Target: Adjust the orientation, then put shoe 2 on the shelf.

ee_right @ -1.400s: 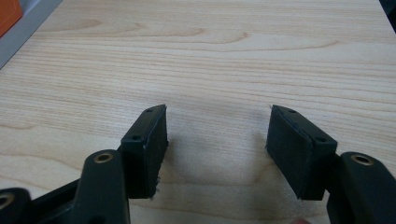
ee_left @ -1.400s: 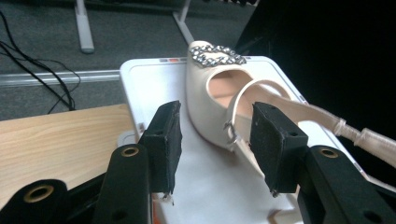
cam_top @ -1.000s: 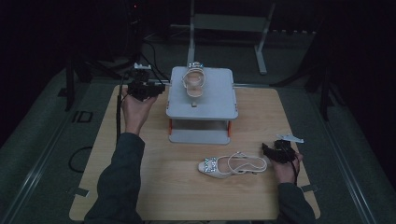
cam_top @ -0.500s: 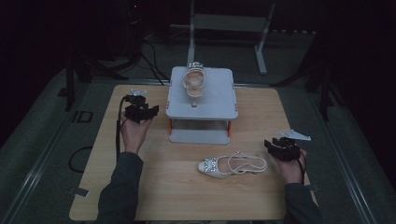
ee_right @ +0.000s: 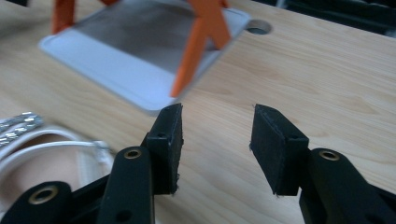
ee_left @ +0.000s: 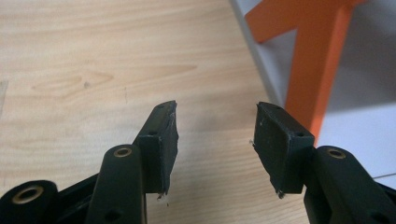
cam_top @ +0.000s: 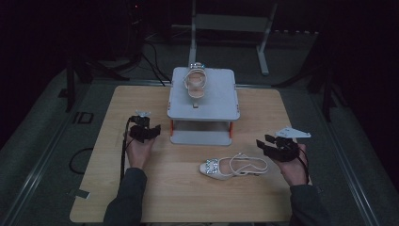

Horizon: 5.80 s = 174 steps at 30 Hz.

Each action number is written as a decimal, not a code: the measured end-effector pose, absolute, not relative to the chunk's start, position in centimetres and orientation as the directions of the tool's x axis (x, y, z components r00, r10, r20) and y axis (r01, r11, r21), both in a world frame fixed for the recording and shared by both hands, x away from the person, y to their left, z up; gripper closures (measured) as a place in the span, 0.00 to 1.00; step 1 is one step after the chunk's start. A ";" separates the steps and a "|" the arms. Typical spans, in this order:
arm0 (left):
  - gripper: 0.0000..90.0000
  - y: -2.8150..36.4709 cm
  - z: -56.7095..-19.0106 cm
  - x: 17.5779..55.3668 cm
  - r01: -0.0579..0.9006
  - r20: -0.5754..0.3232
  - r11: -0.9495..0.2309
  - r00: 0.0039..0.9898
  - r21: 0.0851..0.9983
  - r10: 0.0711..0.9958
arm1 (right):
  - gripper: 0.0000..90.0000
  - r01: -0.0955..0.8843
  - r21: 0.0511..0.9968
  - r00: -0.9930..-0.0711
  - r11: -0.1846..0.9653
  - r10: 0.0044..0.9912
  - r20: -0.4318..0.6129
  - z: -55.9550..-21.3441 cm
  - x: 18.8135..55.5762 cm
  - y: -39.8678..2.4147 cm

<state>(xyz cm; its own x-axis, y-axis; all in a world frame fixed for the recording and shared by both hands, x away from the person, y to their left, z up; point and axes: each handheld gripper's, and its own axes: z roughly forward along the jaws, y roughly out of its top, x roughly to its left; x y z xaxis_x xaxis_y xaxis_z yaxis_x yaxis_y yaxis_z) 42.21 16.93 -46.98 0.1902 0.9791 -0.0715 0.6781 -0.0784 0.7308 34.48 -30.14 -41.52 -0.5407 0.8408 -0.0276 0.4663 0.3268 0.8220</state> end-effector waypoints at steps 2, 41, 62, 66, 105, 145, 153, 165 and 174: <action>0.55 17.1 -47.5 42.1 0.677 -0.081 -0.065 0.182 0.734 0.980 | 0.58 0.456 0.820 -0.572 0.346 0.820 -0.028 -41.4 34.2 -29.5; 0.56 16.0 -50.6 41.4 0.648 -0.023 -0.121 0.210 0.752 0.977 | 0.87 0.439 0.607 -0.820 0.662 0.572 -0.031 -44.3 35.4 -23.8; 0.55 15.9 -50.6 41.4 0.648 -0.014 -0.130 0.213 0.751 0.977 | 0.93 0.532 0.707 -0.720 0.466 0.688 0.088 -43.4 33.7 -28.8; 0.55 15.9 -50.6 41.4 0.647 -0.014 -0.131 0.213 0.751 0.977 | 0.93 0.543 0.718 -0.696 0.436 0.712 0.094 -43.3 33.6 -30.1; 0.55 16.0 -50.6 41.3 0.648 -0.028 -0.123 0.218 0.752 0.976 | 0.93 0.710 0.701 -0.357 0.061 0.890 0.283 -44.0 39.5 -36.5; 0.55 15.9 -50.6 41.3 0.647 -0.023 -0.128 0.220 0.752 0.975 | 0.88 0.836 0.478 -0.375 0.270 0.917 0.139 -44.5 44.3 -35.4; 0.55 15.9 -50.6 41.3 0.647 -0.021 -0.130 0.221 0.752 0.975 | 0.90 0.849 0.454 -0.353 0.270 0.930 0.106 -44.3 44.4 -34.8; 0.55 15.8 -50.6 41.3 0.645 -0.016 -0.134 0.221 0.752 0.975 | 0.92 0.891 0.437 -0.225 0.127 0.957 0.181 -44.2 44.1 -34.9; 0.55 15.8 -50.6 41.3 0.645 -0.014 -0.137 0.223 0.752 0.975 | 0.92 0.902 0.429 -0.175 0.054 0.952 0.250 -44.2 44.0 -35.2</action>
<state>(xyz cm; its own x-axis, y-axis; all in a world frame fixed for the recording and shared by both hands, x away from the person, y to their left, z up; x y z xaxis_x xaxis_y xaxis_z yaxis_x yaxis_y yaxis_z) 41.26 15.81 -50.58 0.2225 0.9748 -0.0139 0.6453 -0.1366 0.7516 44.02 -35.25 -44.23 -0.1754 0.9523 0.2497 0.9017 0.0535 0.4291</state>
